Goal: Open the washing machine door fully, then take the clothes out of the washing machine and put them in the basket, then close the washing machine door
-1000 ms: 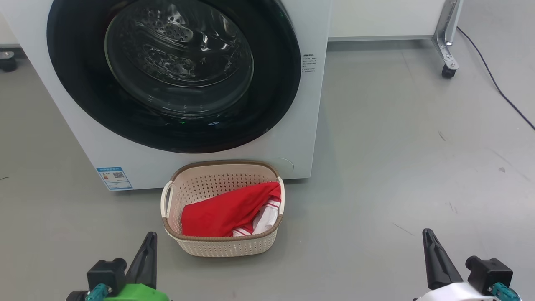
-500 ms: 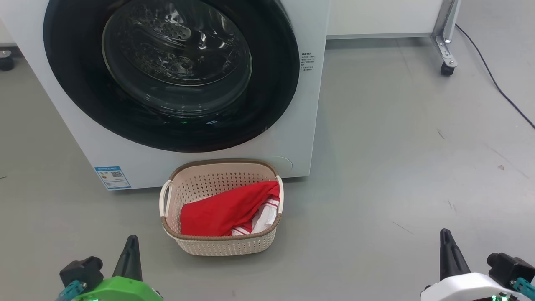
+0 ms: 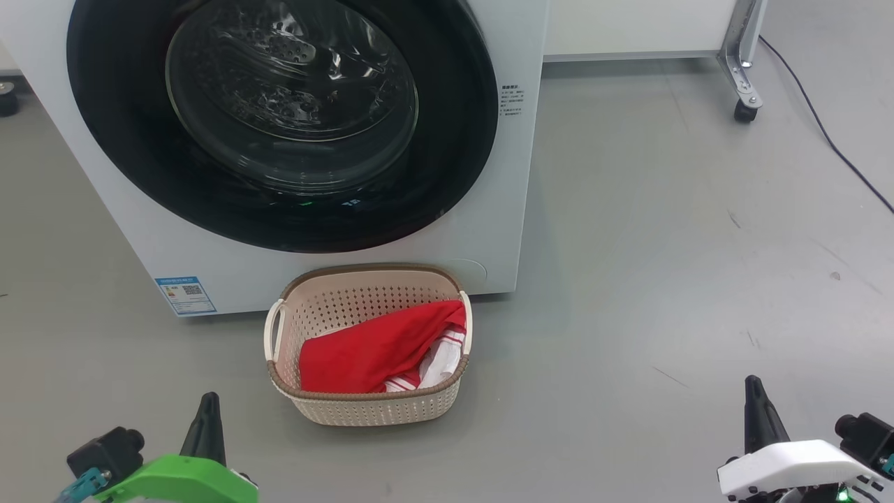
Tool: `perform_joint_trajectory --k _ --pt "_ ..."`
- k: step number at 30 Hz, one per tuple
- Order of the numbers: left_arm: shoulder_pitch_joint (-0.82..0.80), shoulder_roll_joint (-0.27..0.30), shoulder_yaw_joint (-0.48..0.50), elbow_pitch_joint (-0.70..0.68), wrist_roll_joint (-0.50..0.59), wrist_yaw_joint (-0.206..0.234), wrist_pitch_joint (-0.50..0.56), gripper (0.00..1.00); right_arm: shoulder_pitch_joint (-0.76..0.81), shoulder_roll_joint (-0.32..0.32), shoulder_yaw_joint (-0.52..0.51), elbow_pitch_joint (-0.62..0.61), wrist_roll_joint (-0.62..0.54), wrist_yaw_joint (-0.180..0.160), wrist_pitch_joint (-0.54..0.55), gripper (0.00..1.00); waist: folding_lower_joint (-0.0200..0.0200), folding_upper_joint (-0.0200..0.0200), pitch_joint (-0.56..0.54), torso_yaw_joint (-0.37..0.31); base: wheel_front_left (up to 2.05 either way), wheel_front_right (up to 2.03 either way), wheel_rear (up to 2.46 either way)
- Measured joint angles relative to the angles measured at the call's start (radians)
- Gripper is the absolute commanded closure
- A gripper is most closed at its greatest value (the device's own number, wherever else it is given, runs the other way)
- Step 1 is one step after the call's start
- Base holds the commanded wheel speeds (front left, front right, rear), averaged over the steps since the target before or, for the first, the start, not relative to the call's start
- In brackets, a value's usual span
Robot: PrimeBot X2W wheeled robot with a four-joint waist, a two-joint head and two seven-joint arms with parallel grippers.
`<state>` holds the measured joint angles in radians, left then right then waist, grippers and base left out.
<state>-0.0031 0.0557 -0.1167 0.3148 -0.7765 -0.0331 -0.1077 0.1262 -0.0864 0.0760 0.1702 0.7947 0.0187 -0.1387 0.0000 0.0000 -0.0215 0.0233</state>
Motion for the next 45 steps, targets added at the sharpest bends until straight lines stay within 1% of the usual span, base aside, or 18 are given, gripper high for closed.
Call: perform_joint_trajectory --k 13,15,20,22,25,27,31,39,44,45 --pt "-0.014 -0.002 0.044 -0.003 -0.152 -0.016 0.046 1.0 -0.032 0.003 -0.034 0.022 0.163 0.016 0.043 1.0 0.0 0.0 0.005 -0.004 0.0 0.0 0.0" --pt "-0.015 -0.003 0.049 -0.005 -0.182 -0.017 0.05 1.0 -0.039 0.004 -0.039 0.024 0.189 0.023 0.05 1.0 0.0 0.0 0.005 -0.005 0.0 0.0 0.0" --pt "-0.017 -0.005 0.061 -0.007 -0.242 -0.026 0.069 1.0 -0.049 0.007 -0.051 0.032 0.252 0.025 0.067 1.0 0.0 0.0 0.007 -0.007 0.0 0.0 0.0" --pt "-0.017 -0.005 0.069 -0.007 -0.266 -0.026 0.076 1.0 -0.057 0.007 -0.057 0.035 0.276 0.033 0.072 1.0 0.0 0.0 0.008 -0.008 0.0 0.0 0.0" --pt "-0.018 -0.006 0.08 -0.008 -0.303 -0.035 0.088 1.0 -0.064 0.008 -0.065 0.039 0.315 0.034 0.082 1.0 0.0 0.0 0.009 -0.009 0.0 0.0 0.0" --pt "-0.018 -0.006 0.084 -0.01 -0.328 -0.035 0.094 1.0 -0.068 0.009 -0.07 0.043 0.339 0.041 0.09 1.0 0.0 0.0 0.01 -0.009 0.0 0.0 0.0" --pt "-0.021 -0.007 0.095 -0.012 -0.379 -0.042 0.108 1.0 -0.082 0.01 -0.079 0.049 0.389 0.042 0.103 1.0 0.0 0.0 0.011 -0.011 0.0 0.0 0.0" --pt "-0.034 -0.008 0.119 -0.017 -0.469 -0.052 0.135 1.0 -0.103 0.015 -0.101 0.063 0.489 0.059 0.126 1.0 0.0 0.0 0.014 -0.014 0.0 0.0 0.0" --pt "-0.038 -0.009 0.135 -0.022 -0.531 -0.058 0.151 1.0 -0.116 0.016 -0.113 0.07 0.551 0.063 0.144 1.0 0.0 0.0 0.016 -0.015 0.0 0.0 0.0" --pt "-0.039 -0.01 0.143 -0.023 -0.563 -0.06 0.159 1.0 -0.122 0.017 -0.119 0.072 0.575 0.069 0.152 1.0 0.0 0.0 0.017 -0.016 0.0 0.0 0.0"
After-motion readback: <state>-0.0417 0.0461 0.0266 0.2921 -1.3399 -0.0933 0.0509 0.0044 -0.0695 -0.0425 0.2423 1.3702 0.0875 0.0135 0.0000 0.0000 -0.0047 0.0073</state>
